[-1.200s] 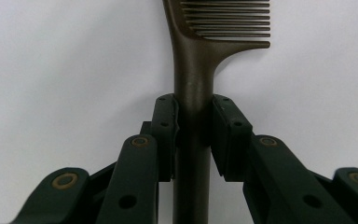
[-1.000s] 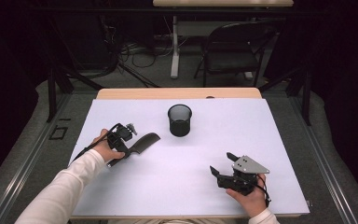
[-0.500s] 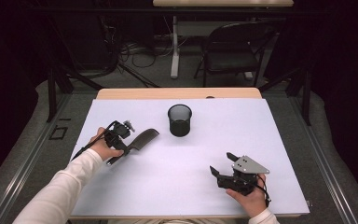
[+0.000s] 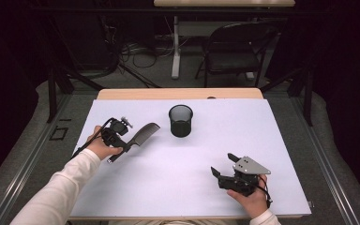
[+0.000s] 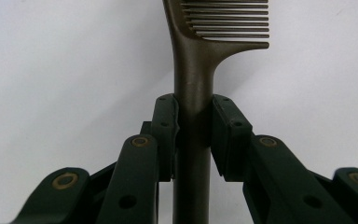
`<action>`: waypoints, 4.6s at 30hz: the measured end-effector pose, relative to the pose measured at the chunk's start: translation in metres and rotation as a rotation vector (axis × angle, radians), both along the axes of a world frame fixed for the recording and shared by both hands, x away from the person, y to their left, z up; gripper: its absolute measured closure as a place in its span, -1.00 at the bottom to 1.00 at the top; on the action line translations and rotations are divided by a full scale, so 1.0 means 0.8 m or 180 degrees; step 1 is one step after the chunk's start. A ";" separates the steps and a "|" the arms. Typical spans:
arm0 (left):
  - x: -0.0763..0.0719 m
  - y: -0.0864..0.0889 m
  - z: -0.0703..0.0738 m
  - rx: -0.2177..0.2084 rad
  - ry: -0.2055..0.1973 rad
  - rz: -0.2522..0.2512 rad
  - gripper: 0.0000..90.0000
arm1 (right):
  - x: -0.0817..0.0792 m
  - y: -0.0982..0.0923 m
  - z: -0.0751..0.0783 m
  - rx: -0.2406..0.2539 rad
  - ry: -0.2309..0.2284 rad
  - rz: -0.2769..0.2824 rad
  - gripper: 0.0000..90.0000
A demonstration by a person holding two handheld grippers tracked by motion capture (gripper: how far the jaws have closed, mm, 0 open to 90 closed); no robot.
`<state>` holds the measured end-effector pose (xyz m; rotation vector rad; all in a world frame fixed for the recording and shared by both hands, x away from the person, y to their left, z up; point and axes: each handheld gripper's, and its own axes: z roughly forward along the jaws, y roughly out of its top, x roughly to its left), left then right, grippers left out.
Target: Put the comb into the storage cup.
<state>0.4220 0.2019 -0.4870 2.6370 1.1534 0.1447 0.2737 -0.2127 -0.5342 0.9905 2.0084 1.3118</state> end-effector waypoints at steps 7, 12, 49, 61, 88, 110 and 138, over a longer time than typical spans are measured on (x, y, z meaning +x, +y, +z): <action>-0.004 0.005 0.012 -0.0162 -0.0107 0.0021 0.61 | 0.000 0.000 0.000 0.0013 0.0002 -0.0007 -0.54; -0.005 0.008 0.020 -0.0247 -0.0186 0.0061 0.61 | 0.000 0.000 0.000 0.0007 0.0003 -0.0006 -0.54; -0.044 -0.034 0.050 -0.0763 -0.0644 -0.0111 0.61 | 0.000 -0.001 -0.001 0.0014 -0.0010 -0.0001 -0.54; -0.051 -0.045 0.057 -0.0991 -0.0796 -0.0067 0.61 | 0.000 -0.001 -0.001 0.0012 -0.0010 -0.0002 -0.54; -0.067 -0.071 0.066 -0.1393 -0.1111 -0.0075 0.61 | 0.000 -0.002 -0.001 0.0011 -0.0017 0.0003 -0.54; -0.082 -0.083 0.066 -0.1720 -0.1416 0.0015 0.61 | 0.001 -0.001 -0.002 -0.0001 -0.0003 0.0011 -0.54; -0.097 -0.083 0.053 -0.1987 -0.1620 0.0176 0.61 | 0.003 0.000 -0.003 0.0014 0.0034 0.0000 -0.54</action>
